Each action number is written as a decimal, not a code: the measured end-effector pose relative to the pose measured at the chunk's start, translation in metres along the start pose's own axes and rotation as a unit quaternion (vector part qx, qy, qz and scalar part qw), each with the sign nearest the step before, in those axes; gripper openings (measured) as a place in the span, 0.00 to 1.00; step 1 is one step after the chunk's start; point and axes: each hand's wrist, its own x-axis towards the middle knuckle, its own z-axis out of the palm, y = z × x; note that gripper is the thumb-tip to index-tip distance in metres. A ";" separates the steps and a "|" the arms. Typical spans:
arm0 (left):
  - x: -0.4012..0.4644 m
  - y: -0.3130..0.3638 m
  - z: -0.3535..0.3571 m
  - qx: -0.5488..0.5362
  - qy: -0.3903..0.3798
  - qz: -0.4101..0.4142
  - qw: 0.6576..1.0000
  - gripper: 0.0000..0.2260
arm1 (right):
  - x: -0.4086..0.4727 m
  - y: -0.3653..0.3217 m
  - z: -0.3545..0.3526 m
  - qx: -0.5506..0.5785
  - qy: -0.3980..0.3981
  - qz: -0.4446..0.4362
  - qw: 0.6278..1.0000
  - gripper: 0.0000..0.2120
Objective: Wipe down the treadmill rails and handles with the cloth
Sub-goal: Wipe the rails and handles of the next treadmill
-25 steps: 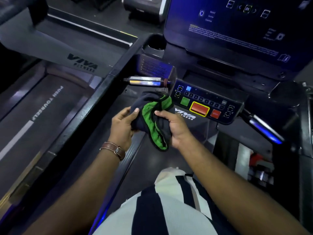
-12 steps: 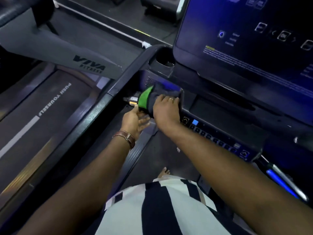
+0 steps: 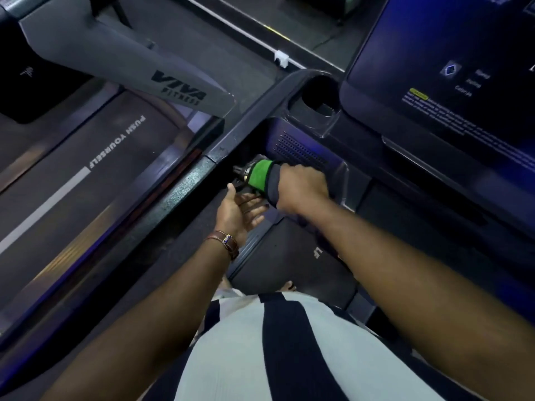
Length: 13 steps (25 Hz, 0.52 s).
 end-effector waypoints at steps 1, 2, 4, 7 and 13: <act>0.002 0.002 -0.002 0.002 -0.009 -0.005 1.000 0.30 | 0.015 0.002 -0.011 0.053 -0.053 0.002 0.997 0.25; 0.004 0.004 -0.003 0.004 -0.010 -0.007 1.000 0.30 | 0.022 -0.003 -0.018 0.077 -0.097 0.014 0.992 0.26; 0.006 0.006 -0.004 -0.009 0.009 -0.003 1.000 0.28 | 0.031 -0.036 -0.005 0.046 -0.010 0.033 0.998 0.24; 0.010 0.008 -0.006 -0.056 0.051 -0.010 0.997 0.22 | 0.027 -0.087 0.024 -0.052 0.164 0.030 0.985 0.17; 0.022 0.009 -0.012 -0.063 0.035 0.007 0.997 0.12 | 0.028 -0.076 0.011 -0.169 0.122 -0.039 0.977 0.21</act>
